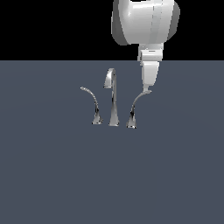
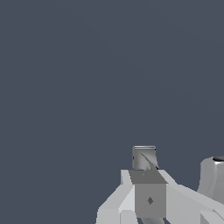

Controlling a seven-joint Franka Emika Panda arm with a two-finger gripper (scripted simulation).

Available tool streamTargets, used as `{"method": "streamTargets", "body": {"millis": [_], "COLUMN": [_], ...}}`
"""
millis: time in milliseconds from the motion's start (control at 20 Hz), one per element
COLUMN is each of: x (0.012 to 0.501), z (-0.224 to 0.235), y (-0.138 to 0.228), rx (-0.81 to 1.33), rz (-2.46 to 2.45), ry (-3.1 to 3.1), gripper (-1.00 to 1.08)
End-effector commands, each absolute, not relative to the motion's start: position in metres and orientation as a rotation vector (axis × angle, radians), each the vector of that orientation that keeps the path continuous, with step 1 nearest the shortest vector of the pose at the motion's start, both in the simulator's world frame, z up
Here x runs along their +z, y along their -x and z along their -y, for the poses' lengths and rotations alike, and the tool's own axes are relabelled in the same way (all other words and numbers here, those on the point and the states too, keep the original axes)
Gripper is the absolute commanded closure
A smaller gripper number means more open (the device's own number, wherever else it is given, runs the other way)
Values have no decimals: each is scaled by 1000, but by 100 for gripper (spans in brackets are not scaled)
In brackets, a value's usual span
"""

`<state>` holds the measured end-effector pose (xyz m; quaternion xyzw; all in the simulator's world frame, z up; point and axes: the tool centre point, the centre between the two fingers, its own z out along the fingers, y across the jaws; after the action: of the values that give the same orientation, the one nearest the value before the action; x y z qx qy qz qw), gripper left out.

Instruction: Turn on the faucet by rotating a designated handle.

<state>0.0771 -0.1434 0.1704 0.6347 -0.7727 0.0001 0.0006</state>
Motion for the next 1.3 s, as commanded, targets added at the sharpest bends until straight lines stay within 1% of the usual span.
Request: {"method": "streamTargets", "body": {"millis": [0, 850, 900, 1250], "x": [170, 170, 171, 170], "z": [143, 152, 146, 138], "y": [-77, -33, -42, -21], "rx": [1, 0, 11, 7], "rz": [2429, 2429, 2427, 2428], "ry": [-1992, -1992, -2010, -2003], "gripper": [108, 108, 108, 108]}}
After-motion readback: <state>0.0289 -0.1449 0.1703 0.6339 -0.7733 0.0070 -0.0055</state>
